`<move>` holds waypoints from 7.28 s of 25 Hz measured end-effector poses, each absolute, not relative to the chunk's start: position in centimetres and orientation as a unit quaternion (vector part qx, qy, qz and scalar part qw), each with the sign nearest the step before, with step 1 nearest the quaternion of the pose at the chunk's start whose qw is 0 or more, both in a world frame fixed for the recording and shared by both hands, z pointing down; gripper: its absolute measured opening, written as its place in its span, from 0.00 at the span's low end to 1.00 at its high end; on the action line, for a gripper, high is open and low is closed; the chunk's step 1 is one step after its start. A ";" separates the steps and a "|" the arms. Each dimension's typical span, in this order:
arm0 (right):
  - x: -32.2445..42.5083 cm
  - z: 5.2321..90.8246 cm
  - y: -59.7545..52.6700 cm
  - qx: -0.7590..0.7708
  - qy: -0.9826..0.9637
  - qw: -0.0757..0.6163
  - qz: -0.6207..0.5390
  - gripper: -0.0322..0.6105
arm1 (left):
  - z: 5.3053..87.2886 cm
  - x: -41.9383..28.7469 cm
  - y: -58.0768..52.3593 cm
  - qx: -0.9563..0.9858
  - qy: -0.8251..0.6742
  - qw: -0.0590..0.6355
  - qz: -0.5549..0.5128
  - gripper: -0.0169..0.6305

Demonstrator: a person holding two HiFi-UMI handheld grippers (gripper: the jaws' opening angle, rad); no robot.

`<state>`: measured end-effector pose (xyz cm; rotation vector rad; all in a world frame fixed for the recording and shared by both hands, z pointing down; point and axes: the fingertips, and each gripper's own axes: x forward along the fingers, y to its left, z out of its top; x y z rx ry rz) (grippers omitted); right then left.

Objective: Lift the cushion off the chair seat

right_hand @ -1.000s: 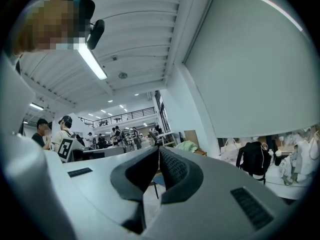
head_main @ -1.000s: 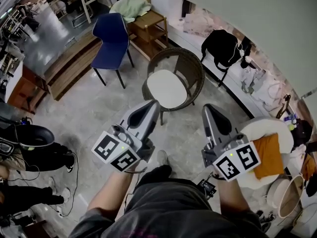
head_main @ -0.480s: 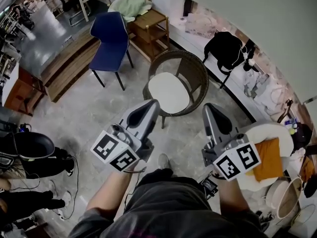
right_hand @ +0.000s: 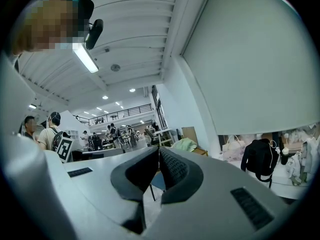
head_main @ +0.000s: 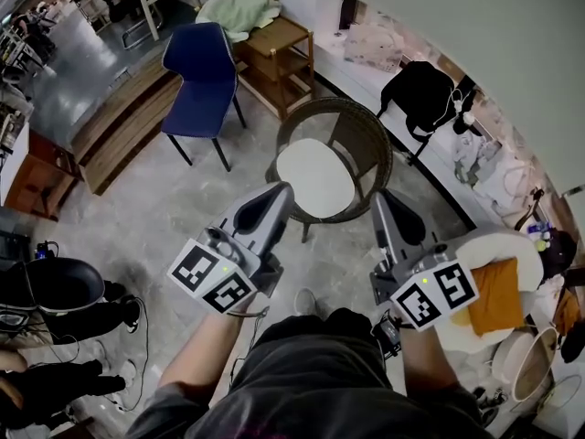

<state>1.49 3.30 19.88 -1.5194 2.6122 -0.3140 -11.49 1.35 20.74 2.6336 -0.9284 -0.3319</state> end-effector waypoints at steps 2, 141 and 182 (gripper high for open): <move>1.5 20.1 2.7 -0.501 0.858 0.052 -0.105 0.07 | 21.0 -11.5 0.6 0.924 -0.325 0.164 -0.115 0.04; 14.7 100.3 -24.6 -0.475 0.522 -0.400 -0.584 0.54 | 97.6 -14.7 -38.6 0.710 -0.317 0.400 0.484 0.39; 15.3 77.1 -24.3 -0.573 0.613 -0.250 -0.483 0.14 | 70.3 -13.5 -39.7 0.776 -0.415 0.246 0.405 0.08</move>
